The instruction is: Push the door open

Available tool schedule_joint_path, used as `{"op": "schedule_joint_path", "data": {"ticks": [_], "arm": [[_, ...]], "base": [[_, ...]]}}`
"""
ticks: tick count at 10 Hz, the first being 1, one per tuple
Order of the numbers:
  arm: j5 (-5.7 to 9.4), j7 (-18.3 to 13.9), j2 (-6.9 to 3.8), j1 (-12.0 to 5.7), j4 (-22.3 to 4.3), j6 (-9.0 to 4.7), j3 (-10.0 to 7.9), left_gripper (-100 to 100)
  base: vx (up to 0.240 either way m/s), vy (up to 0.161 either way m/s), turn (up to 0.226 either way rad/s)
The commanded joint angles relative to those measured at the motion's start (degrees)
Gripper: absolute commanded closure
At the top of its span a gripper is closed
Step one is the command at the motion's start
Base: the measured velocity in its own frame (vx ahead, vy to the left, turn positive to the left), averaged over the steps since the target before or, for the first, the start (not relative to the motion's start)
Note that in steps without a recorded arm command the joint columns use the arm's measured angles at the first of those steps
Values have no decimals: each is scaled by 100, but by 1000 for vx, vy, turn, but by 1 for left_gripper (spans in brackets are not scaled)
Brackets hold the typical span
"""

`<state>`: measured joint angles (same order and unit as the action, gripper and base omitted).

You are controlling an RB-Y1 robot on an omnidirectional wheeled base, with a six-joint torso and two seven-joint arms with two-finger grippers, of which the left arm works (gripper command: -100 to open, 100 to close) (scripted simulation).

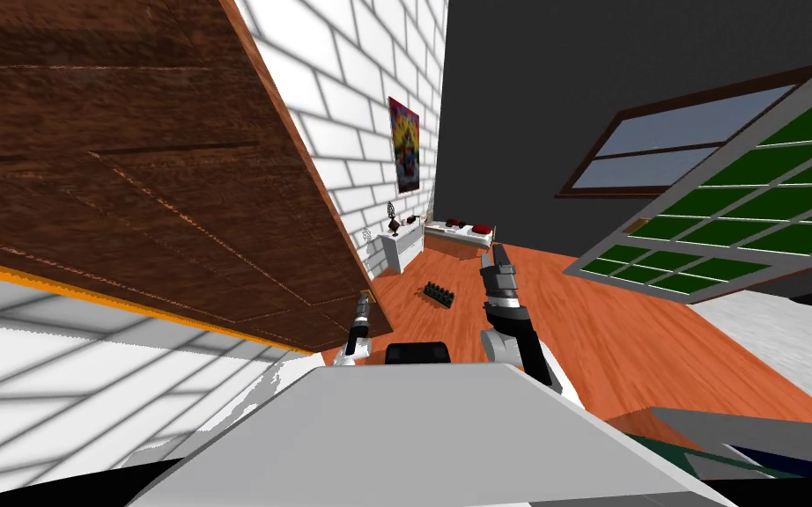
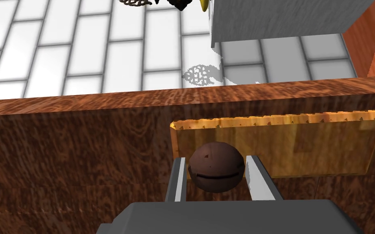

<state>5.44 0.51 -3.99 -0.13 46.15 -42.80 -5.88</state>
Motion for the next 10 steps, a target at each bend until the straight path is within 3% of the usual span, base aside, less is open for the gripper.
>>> {"op": "schedule_joint_path", "data": {"ticks": [1,3,10], "arm": [[61,15,-28,-97,-93,-40,-120,100],[66,41,3,-67,-64,14,-131,100],[319,191,-86,-61,-86,-16,-606,100]], "base": [[173,-72,67],[138,-47,52],[210,-40,54]]}}
